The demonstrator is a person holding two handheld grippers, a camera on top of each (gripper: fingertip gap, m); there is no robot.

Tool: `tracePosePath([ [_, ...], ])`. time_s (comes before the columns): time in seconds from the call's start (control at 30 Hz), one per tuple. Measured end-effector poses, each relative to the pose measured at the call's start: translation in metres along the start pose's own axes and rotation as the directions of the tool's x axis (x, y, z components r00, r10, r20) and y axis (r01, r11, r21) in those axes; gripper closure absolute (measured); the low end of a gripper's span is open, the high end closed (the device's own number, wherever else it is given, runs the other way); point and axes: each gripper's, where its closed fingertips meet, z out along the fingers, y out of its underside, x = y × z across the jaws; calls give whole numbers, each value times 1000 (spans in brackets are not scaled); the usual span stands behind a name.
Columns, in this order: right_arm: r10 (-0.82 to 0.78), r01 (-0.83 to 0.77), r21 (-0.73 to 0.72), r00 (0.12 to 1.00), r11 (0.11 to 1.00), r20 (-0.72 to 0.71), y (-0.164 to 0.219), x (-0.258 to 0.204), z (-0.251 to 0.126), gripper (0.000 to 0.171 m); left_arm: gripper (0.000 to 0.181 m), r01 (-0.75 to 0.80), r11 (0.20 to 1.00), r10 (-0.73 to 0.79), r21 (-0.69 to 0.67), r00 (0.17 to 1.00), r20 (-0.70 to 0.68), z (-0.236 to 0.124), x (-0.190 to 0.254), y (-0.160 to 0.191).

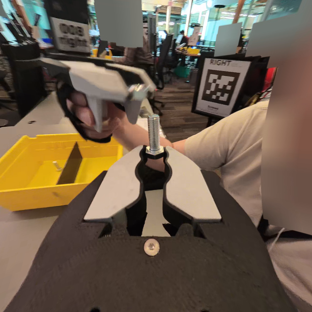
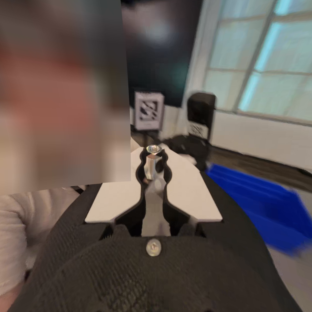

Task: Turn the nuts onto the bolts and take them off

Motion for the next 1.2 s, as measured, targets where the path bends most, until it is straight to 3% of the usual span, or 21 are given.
tracePosePath([
  [0.03,-42,18,-161,988,987,-150,21,16,-17,153,164,-5,1000,4,9,1000,30,-6,-4,-4],
  [0.1,-191,-50,-525,899,850,-395,81,42,-79,153,164,-14,1000,12,27,995,102,-22,-12,-12],
  [0.17,-185,-219,-690,868,690,-461,139,38,-134,152,164,-51,998,43,47,987,154,-35,-16,-19],
  [0.23,20,-448,-706,851,548,-524,187,18,-167,152,164,-50,997,40,57,987,158,-43,-15,-24],
  [0.33,199,-671,-634,731,384,-653,228,13,-196,152,164,-55,996,42,70,983,179,-51,-17,-28],
  [0.43,312,-779,-561,626,279,-714,247,12,-201,152,164,-31,997,18,68,983,184,-54,-20,-26],
  [0.5,384,-814,-520,581,260,-717,246,10,-196,145,164,-14,998,3,65,984,177,-53,-22,-24],
  [0.6,367,-805,-493,591,330,-719,229,15,-195,144,164,4,999,-12,42,982,189,-47,-28,-17],
  [0.7,185,-703,-520,664,485,-725,197,32,-195,132,164,8,1000,-6,-7,974,228,-38,-39,-5],
  [0.8,-96,-362,-559,771,746,-629,129,57,-156,129,164,3,999,12,-51,957,288,-29,-54,8],
  [0.9,-177,-51,-385,827,922,-533,54,60,-92,129,164,-6,998,28,-66,944,330,-21,-65,16],
  [1.0,-63,-25,-190,896,982,-440,23,55,-45,129,164,-7,999,19,-36,937,348,-20,-70,15],
  [1.2,-4,-72,-198,933,978,-359,42,61,-2,124,164,8,1000,-15,21,939,343,-28,-71,8],
])
